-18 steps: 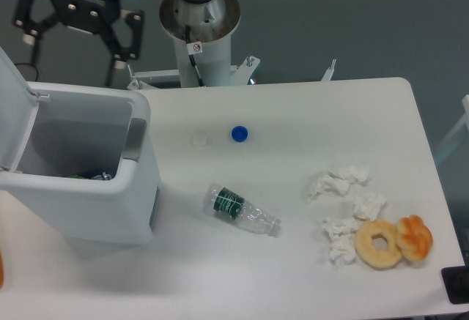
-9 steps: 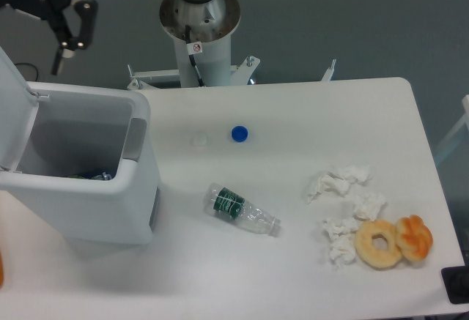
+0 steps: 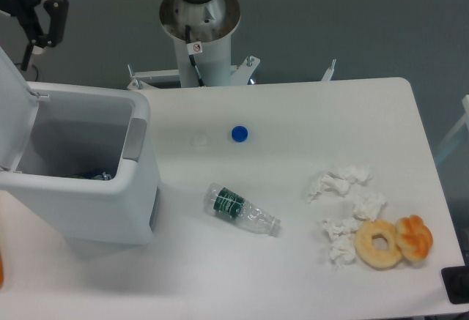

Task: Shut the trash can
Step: 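Lower the gripper behind the lid and push its edge forward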

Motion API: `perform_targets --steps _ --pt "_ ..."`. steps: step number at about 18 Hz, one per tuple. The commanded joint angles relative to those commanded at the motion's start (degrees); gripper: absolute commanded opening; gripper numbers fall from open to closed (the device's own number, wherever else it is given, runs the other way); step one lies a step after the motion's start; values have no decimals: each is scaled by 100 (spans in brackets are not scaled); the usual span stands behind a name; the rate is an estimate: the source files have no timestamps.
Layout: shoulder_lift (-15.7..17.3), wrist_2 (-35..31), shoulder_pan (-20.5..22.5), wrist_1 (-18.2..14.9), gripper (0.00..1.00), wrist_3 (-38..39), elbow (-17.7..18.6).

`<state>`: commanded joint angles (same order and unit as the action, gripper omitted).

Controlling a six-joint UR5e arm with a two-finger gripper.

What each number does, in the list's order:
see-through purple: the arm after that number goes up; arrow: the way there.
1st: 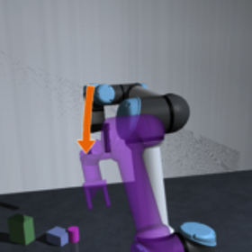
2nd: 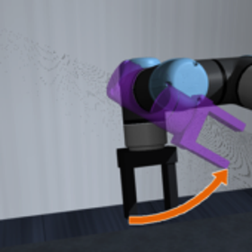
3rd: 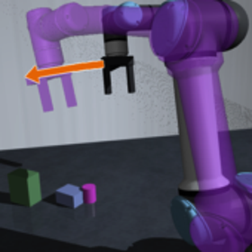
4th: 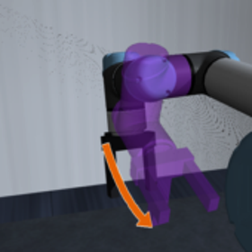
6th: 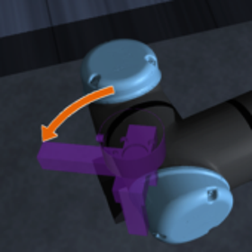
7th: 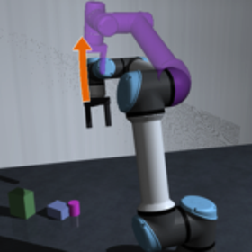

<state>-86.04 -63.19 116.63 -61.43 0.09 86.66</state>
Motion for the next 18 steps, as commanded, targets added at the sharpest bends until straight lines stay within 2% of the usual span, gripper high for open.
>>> perform_targets --steps 10,18 --pt "-18 -44 -62 -53 100 0 0" --pt "-79 -175 -62 -281 100 0 27"
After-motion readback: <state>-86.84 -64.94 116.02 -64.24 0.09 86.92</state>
